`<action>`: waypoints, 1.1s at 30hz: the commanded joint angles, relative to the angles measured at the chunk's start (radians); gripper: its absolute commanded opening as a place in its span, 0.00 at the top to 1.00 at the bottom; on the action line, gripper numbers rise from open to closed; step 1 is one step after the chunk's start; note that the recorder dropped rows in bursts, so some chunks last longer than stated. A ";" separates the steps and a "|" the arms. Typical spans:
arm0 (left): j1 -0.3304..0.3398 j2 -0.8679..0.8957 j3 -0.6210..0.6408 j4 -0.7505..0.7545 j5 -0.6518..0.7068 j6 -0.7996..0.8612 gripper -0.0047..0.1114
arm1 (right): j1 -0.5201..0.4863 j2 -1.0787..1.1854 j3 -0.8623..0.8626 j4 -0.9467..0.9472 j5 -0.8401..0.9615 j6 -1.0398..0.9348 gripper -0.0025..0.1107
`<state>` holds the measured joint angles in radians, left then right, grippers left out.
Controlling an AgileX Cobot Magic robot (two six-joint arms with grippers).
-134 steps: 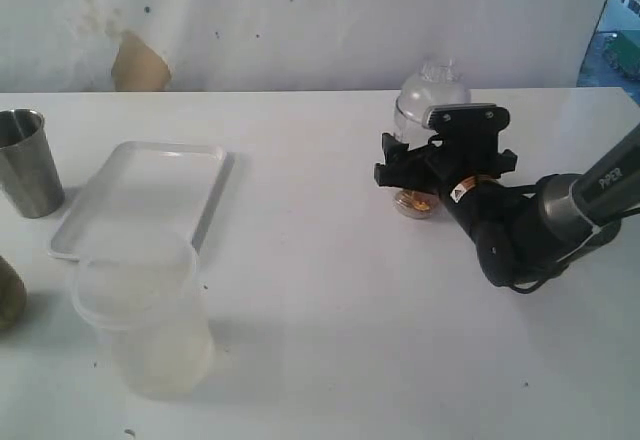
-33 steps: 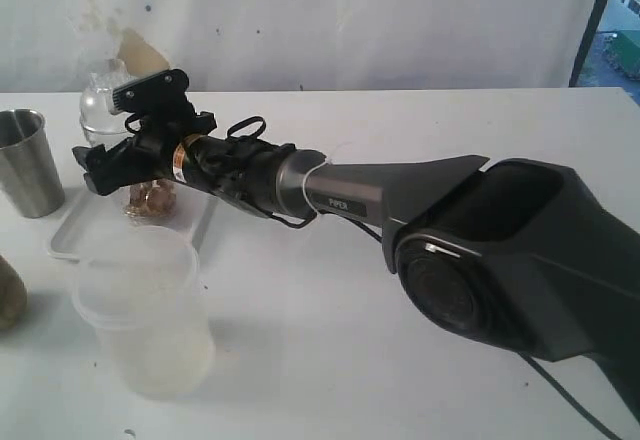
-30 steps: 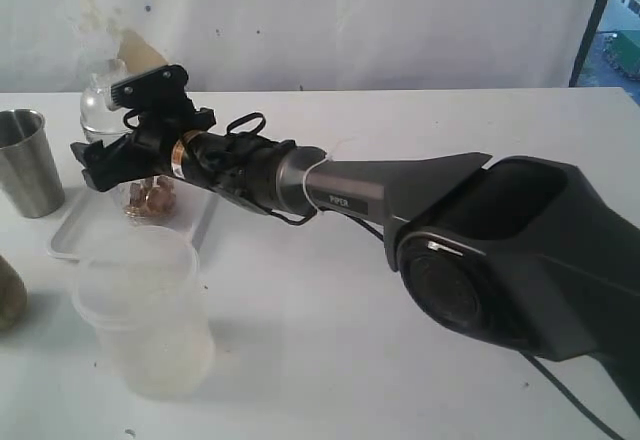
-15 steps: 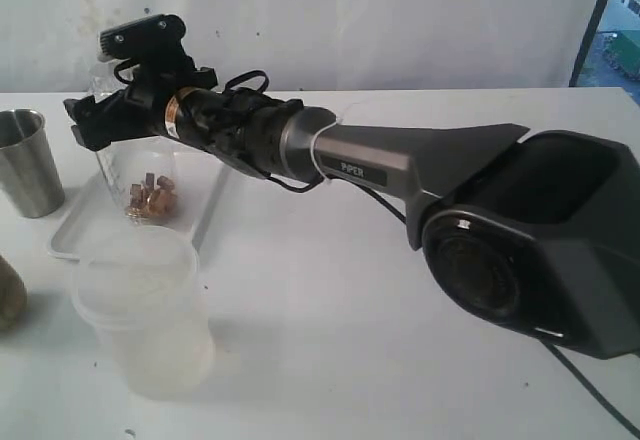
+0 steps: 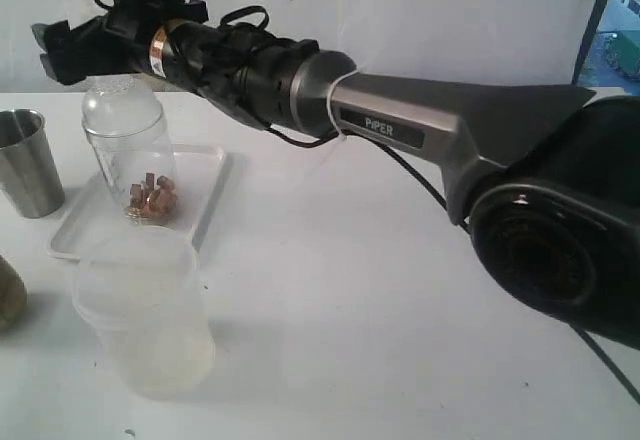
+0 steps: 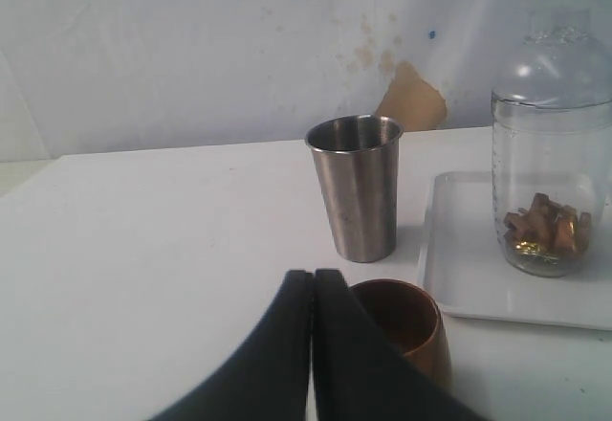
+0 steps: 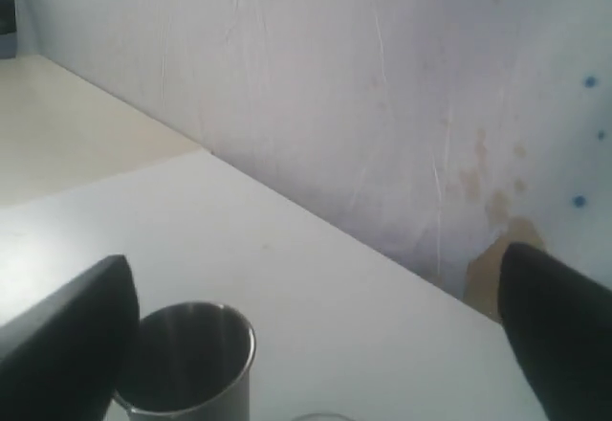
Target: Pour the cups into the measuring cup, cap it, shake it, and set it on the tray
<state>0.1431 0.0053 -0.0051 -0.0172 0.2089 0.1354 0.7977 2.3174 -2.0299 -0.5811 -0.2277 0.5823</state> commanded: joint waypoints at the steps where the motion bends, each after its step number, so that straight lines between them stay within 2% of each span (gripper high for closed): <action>1: -0.005 -0.005 0.005 -0.008 -0.008 0.000 0.95 | 0.004 -0.081 -0.004 -0.003 0.070 -0.004 0.33; 3: -0.005 -0.005 0.005 -0.008 -0.008 0.000 0.95 | 0.004 -0.128 -0.004 -0.003 0.153 -0.004 0.51; 4: -0.005 -0.005 0.005 -0.008 -0.008 0.000 0.95 | 0.004 -0.172 -0.004 -0.003 0.250 -0.004 0.67; 7: -0.005 -0.005 0.005 -0.008 -0.008 0.000 0.95 | 0.007 -0.256 -0.004 0.001 0.442 -0.004 0.89; 9: -0.005 -0.005 0.005 -0.008 -0.008 0.000 0.95 | 0.009 -0.328 -0.004 -0.009 0.576 -0.013 0.98; 14: -0.005 -0.005 0.005 -0.008 -0.008 0.000 0.95 | 0.078 -0.488 -0.002 -0.003 0.872 -0.310 0.98; 15: -0.005 -0.005 0.005 -0.008 -0.008 0.000 0.95 | 0.087 -0.512 0.009 0.007 0.885 -0.322 0.98; 23: -0.005 -0.005 0.005 -0.008 -0.008 0.000 0.95 | 0.132 -1.014 0.452 0.008 0.665 -0.328 0.98; 29: -0.005 -0.005 0.005 -0.008 -0.008 0.000 0.95 | 0.132 -1.435 0.767 0.006 0.613 -0.324 0.98; 33: -0.005 -0.005 0.005 -0.008 -0.008 0.000 0.95 | 0.132 -1.668 0.895 0.007 0.600 -0.315 0.98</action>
<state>0.1431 0.0053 -0.0051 -0.0172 0.2089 0.1354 0.9274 0.7861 -1.2106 -0.5747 0.3870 0.2578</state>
